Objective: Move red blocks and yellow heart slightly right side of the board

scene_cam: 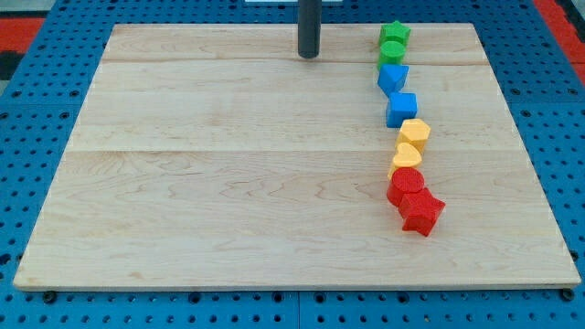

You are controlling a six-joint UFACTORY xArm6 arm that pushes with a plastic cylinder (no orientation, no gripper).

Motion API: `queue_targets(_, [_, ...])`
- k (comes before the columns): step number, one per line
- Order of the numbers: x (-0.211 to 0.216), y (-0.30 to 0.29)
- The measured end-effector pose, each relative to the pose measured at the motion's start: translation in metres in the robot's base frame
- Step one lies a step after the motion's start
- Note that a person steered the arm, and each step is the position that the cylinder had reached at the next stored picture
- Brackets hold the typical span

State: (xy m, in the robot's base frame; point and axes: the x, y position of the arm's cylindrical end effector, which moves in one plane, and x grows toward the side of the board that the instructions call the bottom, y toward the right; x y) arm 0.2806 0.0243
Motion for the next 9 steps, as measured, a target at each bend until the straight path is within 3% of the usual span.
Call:
queue_targets(2, [0.086, 0.039])
queue_targets(4, [0.142, 0.027])
queue_targets(5, [0.176, 0.059])
queue_targets(9, [0.206, 0.104])
